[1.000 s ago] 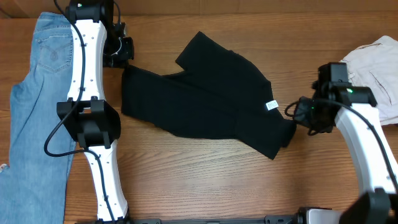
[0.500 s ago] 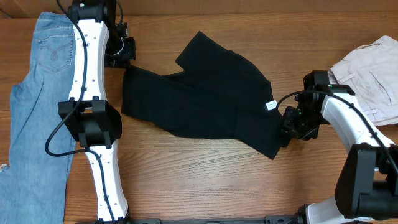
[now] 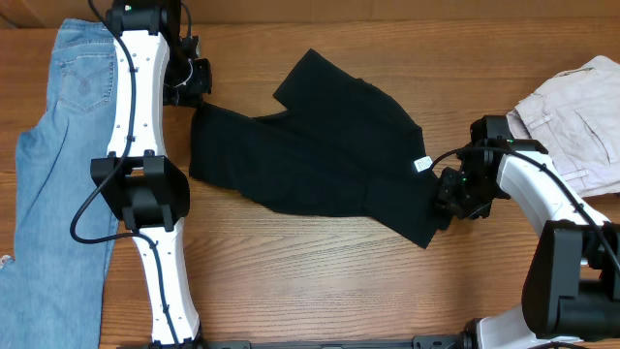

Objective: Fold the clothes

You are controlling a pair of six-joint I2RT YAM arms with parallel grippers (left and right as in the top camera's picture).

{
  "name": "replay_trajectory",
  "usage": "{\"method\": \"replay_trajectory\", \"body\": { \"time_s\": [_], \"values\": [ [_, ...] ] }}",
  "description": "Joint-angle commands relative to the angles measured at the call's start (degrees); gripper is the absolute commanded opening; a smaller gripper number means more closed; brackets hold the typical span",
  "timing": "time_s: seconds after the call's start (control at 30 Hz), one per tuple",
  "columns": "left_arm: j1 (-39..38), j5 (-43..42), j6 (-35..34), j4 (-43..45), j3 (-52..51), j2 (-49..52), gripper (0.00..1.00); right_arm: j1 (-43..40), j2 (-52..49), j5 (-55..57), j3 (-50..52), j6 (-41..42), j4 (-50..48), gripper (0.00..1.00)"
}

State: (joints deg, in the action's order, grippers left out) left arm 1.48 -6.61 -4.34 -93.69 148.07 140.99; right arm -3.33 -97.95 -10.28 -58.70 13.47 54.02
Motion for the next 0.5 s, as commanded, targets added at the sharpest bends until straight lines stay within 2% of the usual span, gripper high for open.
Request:
{"method": "replay_trajectory", "body": {
  "time_s": [0.0,0.17,0.47],
  "values": [
    [-0.4,0.6,-1.0,-0.2,1.3,-1.5,0.04,-0.1,-0.2,-0.9,0.3,-0.4,-1.6,0.39],
    [-0.4,0.6,-1.0,-0.2,1.3,-1.5,0.04,-0.1,-0.2,-1.8,0.3,-0.4,-2.8,0.34],
    [-0.4,0.6,-1.0,-0.3,1.3,-1.5,0.04,-0.1,-0.2,-1.8,3.4,-0.1,-5.5,0.34]
  ]
}}
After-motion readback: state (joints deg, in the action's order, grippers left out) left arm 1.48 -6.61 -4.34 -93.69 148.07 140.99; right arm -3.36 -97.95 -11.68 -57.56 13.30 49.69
